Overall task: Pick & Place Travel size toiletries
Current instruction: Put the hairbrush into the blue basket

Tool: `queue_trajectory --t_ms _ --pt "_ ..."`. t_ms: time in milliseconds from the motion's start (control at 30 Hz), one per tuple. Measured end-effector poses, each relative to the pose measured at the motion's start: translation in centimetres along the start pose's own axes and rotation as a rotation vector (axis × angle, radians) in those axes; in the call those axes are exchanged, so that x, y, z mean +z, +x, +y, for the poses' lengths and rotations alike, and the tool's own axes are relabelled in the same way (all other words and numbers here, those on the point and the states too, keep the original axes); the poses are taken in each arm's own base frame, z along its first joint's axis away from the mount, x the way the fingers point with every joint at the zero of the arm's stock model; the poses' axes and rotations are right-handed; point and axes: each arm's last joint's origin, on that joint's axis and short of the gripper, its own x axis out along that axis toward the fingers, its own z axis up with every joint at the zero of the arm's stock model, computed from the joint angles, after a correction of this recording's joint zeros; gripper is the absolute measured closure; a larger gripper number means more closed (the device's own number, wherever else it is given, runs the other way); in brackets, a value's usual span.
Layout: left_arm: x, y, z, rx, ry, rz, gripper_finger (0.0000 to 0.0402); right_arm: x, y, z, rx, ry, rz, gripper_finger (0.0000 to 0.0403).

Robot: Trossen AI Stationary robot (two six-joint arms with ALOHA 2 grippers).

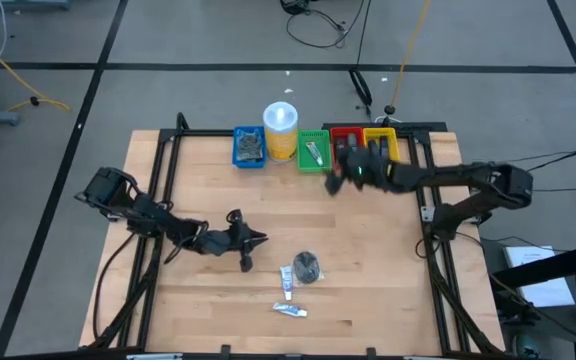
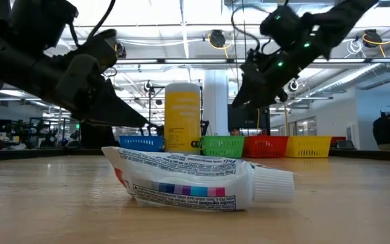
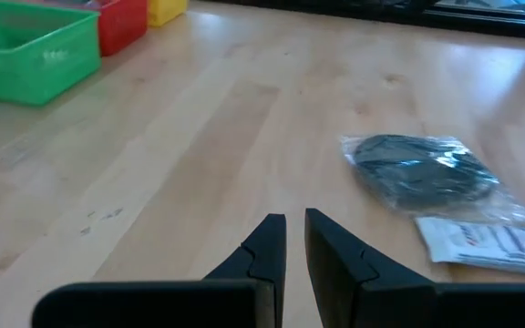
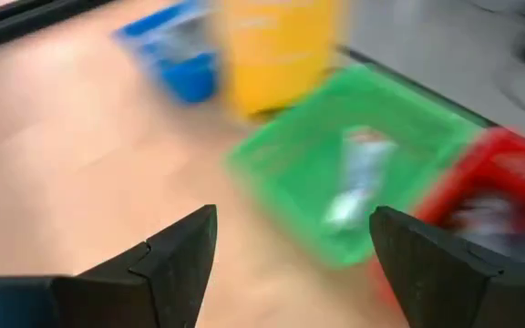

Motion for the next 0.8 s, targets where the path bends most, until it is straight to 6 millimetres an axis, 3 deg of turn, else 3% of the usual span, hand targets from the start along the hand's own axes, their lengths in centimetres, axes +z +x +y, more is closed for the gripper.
queue_trajectory --t_ms 233,500,633,800 --pt "1.1 -0.8 -1.7 -0.089 0.084 -0.136 0.0355 -8.0 -3.0 7.9 0.362 -0.256 -0.021 0.0124" --pt "3.3 -0.4 -3.8 -0.124 0.151 -0.207 0.0355 -16.1 -5.6 13.2 0.636 -0.589 -0.02 0.0124" --pt "4.0 -0.3 -4.6 -0.136 0.182 -0.227 0.0355 -18.1 -6.1 15.4 0.702 -0.707 -0.126 0.0124" --pt "4.2 1.1 -4.0 -0.098 0.105 -0.205 0.0355 -18.4 -6.0 17.8 0.619 -0.806 -0.235 0.0124"
